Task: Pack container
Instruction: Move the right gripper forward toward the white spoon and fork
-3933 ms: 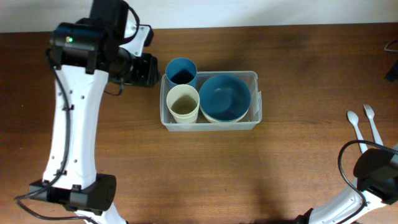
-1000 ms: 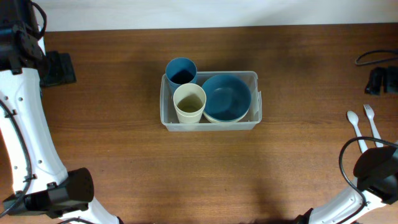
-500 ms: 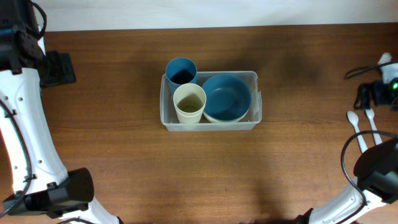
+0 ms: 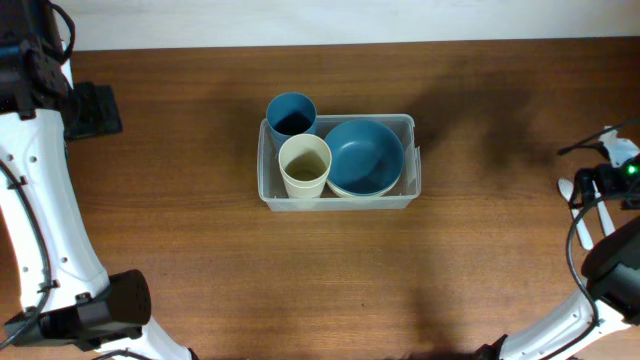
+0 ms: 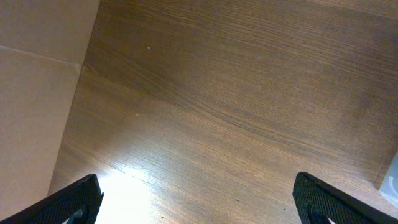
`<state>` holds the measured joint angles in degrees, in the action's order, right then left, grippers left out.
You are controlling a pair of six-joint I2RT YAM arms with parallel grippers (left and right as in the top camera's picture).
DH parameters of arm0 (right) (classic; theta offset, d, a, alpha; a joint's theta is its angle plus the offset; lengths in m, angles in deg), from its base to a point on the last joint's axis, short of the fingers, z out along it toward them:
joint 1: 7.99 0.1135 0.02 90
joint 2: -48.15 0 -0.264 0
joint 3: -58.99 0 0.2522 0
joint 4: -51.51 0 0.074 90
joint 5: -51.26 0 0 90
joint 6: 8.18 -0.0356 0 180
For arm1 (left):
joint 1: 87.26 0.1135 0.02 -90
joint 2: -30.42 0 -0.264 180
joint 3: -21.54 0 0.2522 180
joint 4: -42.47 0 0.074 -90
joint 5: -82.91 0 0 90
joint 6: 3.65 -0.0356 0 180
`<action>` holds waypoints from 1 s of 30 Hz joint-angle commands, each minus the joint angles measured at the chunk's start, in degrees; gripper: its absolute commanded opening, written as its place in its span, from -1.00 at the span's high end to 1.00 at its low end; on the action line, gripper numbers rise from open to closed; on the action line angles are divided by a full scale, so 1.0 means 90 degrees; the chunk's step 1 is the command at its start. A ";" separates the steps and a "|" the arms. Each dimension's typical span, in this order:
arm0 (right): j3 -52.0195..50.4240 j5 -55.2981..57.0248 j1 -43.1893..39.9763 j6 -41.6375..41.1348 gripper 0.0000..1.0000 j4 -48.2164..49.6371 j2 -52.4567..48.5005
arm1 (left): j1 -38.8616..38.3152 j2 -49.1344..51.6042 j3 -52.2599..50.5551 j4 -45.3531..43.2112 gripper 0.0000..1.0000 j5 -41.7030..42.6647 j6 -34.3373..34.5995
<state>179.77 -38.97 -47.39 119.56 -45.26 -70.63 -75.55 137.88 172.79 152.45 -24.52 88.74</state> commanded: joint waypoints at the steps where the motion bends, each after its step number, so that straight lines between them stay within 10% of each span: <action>1: -0.0102 0.0029 -0.0141 0.0143 -0.98 0.0168 -0.0204 | 0.0010 -0.0158 0.0104 -0.0012 -0.99 -0.0090 -0.0010; 30: -0.0114 -0.0068 0.0189 0.0204 -0.98 0.0877 -0.1207 | 0.0010 -0.0158 0.0104 -0.0012 -1.00 -0.0090 -0.0010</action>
<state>179.01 -38.80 -47.61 122.11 -37.72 -80.81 -75.55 137.88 172.79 152.45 -24.52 88.74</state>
